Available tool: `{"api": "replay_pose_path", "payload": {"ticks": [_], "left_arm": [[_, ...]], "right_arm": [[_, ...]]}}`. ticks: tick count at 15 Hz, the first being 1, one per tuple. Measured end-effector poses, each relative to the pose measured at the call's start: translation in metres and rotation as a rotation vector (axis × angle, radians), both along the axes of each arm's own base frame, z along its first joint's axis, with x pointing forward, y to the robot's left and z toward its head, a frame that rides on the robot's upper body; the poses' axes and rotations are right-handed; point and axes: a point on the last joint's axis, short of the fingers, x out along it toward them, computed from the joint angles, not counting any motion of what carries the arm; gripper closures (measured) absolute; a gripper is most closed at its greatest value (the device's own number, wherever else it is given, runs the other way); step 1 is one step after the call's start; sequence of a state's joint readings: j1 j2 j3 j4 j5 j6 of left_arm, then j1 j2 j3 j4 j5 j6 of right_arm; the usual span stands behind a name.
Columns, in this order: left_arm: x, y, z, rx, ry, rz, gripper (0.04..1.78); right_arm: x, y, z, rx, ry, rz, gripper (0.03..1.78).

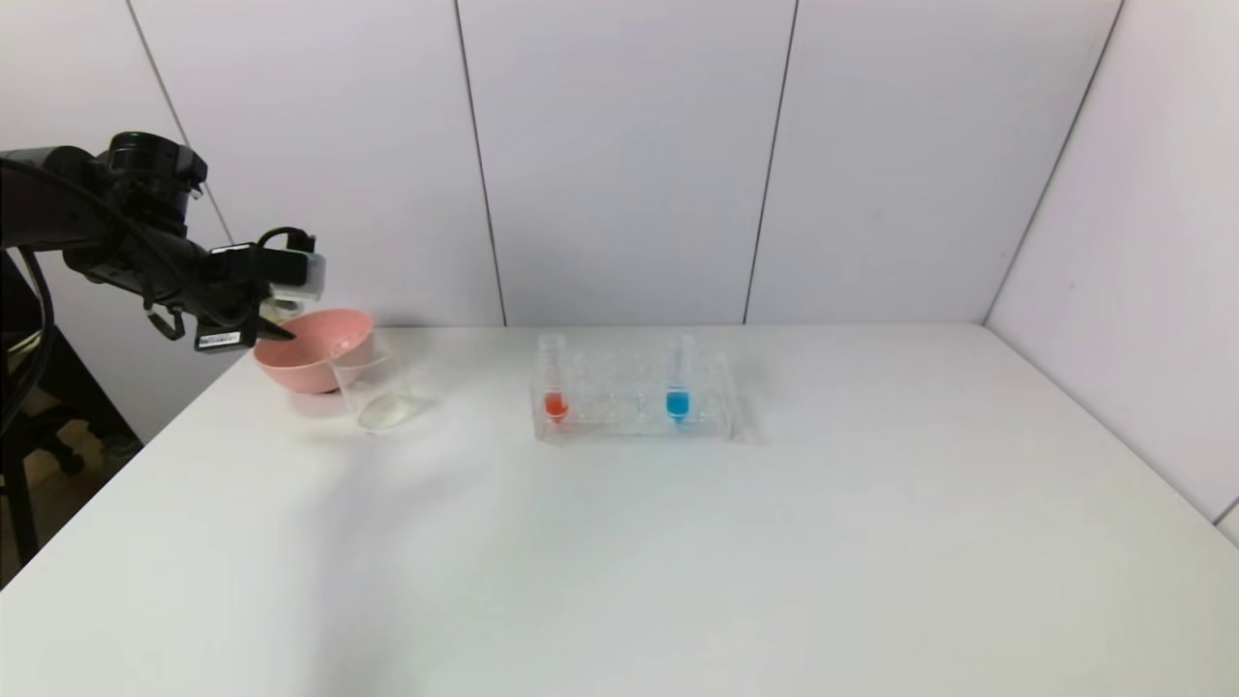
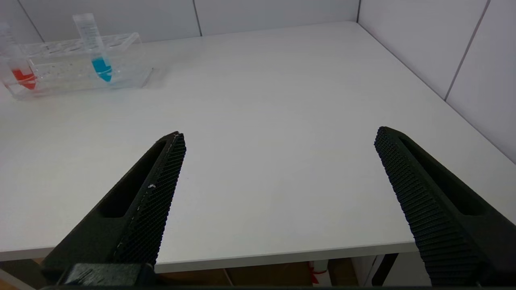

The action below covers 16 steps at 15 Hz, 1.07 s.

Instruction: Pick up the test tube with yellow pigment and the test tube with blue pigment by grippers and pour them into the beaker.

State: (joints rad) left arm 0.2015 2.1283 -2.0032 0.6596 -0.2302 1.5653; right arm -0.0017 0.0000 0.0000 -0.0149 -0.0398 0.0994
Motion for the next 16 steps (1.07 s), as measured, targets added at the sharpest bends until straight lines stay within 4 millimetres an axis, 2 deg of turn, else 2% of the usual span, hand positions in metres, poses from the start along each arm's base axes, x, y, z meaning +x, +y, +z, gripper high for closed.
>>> {"api": "replay_pose_path", "payload": {"ticks": [9,16], "left_arm": [[0.0036,-0.0071,-0.002,0.054,0.012,-0.003,1.28],[-0.0027,-0.0087,-0.0053,0.029,0.086,0.011,1.28]], "right_arm": [[0.0,0.0,0.0,0.0,0.0,0.0,0.1],[0.0,0.0,0.0,0.0,0.0,0.0,0.1]]}}
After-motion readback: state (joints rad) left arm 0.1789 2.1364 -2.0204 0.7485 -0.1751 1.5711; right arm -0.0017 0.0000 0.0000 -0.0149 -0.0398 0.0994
